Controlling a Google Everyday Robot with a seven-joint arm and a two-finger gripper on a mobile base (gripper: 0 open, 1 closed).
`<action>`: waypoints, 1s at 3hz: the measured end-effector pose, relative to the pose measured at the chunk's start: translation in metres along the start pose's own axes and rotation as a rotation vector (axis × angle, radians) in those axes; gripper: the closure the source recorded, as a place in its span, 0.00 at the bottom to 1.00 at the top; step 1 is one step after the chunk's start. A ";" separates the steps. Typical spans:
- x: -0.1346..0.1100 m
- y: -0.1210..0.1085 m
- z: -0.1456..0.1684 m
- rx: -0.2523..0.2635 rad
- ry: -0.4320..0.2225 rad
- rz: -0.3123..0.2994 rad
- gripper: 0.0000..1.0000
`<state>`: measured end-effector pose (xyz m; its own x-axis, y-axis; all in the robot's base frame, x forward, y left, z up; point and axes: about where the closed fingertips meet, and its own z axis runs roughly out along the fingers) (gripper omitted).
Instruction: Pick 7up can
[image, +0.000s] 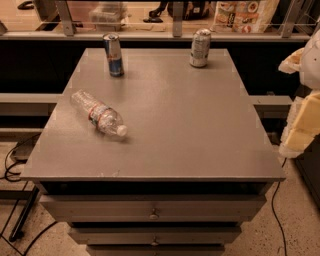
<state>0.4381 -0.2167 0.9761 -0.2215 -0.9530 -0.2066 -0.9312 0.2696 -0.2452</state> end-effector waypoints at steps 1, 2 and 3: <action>0.000 0.000 0.000 0.000 0.000 0.000 0.00; 0.000 0.000 0.000 0.000 0.000 0.000 0.00; -0.012 -0.022 0.008 0.041 -0.098 0.053 0.00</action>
Offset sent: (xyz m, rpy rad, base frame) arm 0.0912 0.0186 0.0019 0.3403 -0.1859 -0.1208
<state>0.4642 -0.2097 0.9761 -0.2390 -0.9195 -0.3119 -0.9058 0.3269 -0.2696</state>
